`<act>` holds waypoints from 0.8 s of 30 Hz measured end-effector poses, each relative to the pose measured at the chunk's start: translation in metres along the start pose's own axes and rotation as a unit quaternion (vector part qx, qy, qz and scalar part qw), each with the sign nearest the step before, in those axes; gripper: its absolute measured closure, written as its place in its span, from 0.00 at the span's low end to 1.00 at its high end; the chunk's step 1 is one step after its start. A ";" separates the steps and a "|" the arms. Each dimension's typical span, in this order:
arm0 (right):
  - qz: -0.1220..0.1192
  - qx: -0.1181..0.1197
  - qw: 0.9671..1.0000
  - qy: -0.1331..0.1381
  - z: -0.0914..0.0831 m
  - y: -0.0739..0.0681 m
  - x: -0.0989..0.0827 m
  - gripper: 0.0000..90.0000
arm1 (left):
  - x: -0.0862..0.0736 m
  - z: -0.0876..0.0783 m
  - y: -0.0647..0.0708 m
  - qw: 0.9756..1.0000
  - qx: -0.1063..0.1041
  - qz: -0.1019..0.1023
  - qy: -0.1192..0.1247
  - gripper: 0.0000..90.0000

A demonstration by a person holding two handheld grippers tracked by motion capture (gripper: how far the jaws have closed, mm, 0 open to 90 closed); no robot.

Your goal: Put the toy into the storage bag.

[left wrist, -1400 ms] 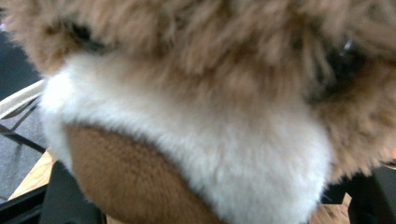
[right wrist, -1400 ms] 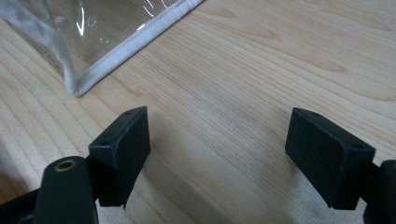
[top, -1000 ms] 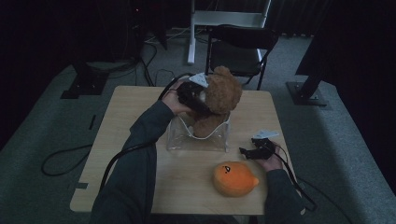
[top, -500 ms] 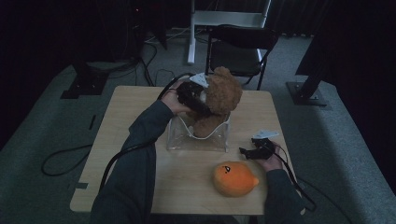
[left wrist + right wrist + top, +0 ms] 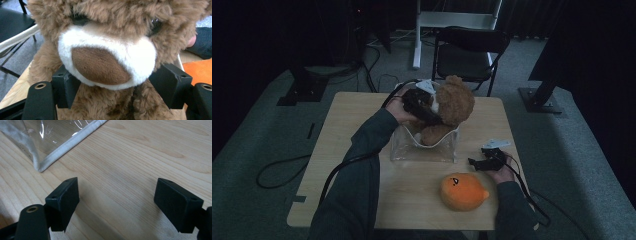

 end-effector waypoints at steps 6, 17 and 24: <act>0.000 0.000 1.000 0.000 0.000 0.000 0.000 0.21 | -0.001 -0.003 -0.003 1.000 0.007 -0.001 0.005 0.30; 0.000 0.000 1.000 0.000 0.000 0.000 0.000 0.21 | 0.004 -0.011 -0.006 0.999 0.010 -0.024 0.044 0.30; 0.000 0.000 1.000 0.000 0.000 0.000 0.000 0.21 | 0.010 -0.013 -0.007 0.998 0.011 -0.033 0.061 0.30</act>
Point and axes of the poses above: each handheld gripper's, and its own axes: z roughly forward along the jaws, x roughly out of its top, y roughly to its right, the point moved 7 cm from there along z, roughly forward along the jaws, and after that the axes turned 8 degrees about x, right-handed, at the moved point
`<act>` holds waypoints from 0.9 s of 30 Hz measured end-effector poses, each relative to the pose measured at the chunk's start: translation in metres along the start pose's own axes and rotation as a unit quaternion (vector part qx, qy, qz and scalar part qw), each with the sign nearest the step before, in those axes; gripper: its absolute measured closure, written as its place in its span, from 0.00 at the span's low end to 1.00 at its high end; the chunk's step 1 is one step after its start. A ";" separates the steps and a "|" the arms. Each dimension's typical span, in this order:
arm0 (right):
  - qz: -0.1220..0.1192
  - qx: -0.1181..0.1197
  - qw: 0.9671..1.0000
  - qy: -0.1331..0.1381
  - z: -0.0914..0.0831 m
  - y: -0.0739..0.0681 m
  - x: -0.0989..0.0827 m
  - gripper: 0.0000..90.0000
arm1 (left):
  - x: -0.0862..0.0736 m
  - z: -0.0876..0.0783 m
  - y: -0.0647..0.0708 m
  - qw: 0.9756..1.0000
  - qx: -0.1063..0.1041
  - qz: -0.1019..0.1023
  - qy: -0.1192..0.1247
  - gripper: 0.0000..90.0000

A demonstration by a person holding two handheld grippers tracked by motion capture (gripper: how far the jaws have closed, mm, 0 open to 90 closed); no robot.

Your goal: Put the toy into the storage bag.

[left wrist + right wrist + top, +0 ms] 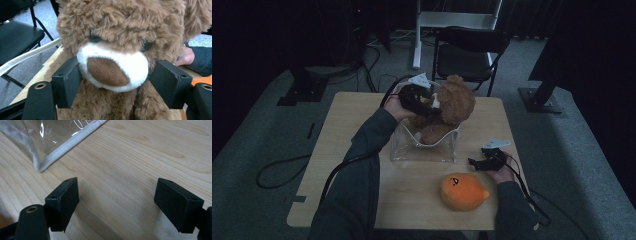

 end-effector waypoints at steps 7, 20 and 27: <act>0.000 0.000 1.000 0.000 0.000 0.000 0.000 0.21 | 0.007 -0.001 0.001 1.000 -0.003 -0.009 0.023 0.30; 0.000 0.000 1.000 0.000 0.000 0.000 0.000 0.21 | 0.022 -0.004 0.003 0.998 0.003 -0.019 0.062 0.30; 0.000 0.000 1.000 0.000 0.000 0.000 0.000 0.21 | 0.030 -0.004 0.009 0.997 0.011 -0.011 0.071 0.30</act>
Point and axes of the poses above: each handheld gripper's, and its own axes: z roughly forward along the jaws, x roughly out of its top, y roughly to its right, the point moved 7 cm from there along z, roughly forward along the jaws, and after that the axes turned 8 degrees about x, right-handed, at the moved point
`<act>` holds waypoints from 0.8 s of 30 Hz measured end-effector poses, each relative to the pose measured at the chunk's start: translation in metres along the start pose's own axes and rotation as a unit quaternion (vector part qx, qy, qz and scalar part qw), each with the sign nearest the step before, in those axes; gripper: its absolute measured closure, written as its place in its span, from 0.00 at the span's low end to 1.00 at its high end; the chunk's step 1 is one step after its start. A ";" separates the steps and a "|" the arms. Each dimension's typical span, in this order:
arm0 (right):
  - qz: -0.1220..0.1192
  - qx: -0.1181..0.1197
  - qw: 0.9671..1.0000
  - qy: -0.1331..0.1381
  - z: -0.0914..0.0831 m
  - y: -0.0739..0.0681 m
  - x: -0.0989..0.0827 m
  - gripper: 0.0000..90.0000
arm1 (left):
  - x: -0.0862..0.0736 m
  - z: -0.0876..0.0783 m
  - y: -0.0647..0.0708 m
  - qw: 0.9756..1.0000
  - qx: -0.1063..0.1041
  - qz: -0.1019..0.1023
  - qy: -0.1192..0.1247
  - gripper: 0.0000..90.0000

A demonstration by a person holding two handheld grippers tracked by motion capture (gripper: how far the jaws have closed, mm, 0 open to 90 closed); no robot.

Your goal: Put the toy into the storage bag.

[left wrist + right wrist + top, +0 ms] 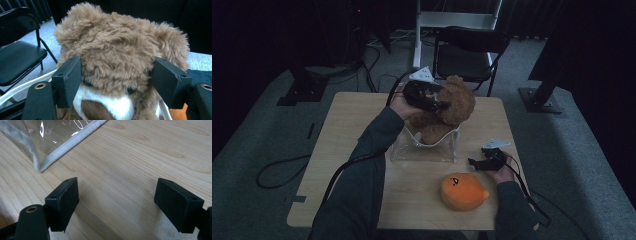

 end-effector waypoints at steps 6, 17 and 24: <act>0.000 0.000 1.000 0.000 0.000 0.000 0.000 0.21 | -0.010 0.005 -0.002 0.999 0.009 0.009 -0.034 0.34; -0.001 0.000 1.000 0.000 0.000 0.000 0.000 0.21 | -0.029 0.008 -0.004 0.995 0.017 0.022 -0.097 0.36; -0.001 0.001 1.000 0.000 0.000 0.000 0.000 0.21 | -0.038 0.012 0.001 0.988 0.010 0.056 -0.141 0.44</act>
Point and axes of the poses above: each handheld gripper's, and its own axes: z roughly forward along the jaws, x roughly out of its top, y roughly to its right, the point moved 7 cm from there along z, roughly forward along the jaws, and after that the axes turned 8 degrees about x, right-handed, at the moved point
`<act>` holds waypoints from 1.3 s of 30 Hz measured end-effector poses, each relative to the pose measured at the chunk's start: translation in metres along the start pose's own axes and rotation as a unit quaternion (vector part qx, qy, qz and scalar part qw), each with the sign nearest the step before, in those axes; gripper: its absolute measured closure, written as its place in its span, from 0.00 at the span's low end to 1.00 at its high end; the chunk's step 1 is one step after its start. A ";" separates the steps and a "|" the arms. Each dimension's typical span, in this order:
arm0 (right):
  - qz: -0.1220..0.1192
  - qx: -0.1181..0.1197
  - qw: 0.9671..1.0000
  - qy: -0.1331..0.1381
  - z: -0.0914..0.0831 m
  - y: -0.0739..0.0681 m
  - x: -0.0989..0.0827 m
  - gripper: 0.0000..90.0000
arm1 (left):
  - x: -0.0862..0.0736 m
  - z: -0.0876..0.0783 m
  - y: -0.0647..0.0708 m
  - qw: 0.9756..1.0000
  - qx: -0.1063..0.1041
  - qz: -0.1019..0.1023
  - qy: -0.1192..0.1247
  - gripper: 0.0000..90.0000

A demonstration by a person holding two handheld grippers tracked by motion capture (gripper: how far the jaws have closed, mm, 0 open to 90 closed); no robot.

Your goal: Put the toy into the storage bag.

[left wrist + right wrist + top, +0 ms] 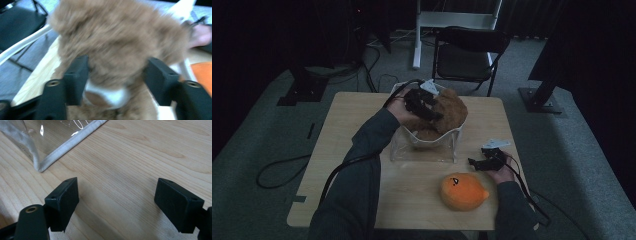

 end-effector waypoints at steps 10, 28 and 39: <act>0.000 0.000 1.000 0.000 0.000 0.000 0.000 0.21 | 0.006 -0.003 -0.001 1.000 0.007 -0.014 0.026 0.42; 0.000 0.000 1.000 0.000 0.000 0.000 0.000 0.21 | 0.009 -0.005 0.008 1.000 0.006 -0.001 0.026 0.43; -0.001 0.001 1.000 0.000 0.000 0.000 0.000 0.21 | -0.005 -0.032 -0.005 0.997 0.023 -0.042 0.057 0.42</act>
Point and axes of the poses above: each handheld gripper's, and its own axes: z roughly forward along the jaws, x roughly out of its top, y roughly to its right, the point moved 7 cm from there along z, roughly forward along the jaws, and after that the axes turned 8 degrees about x, right-handed, at the moved point
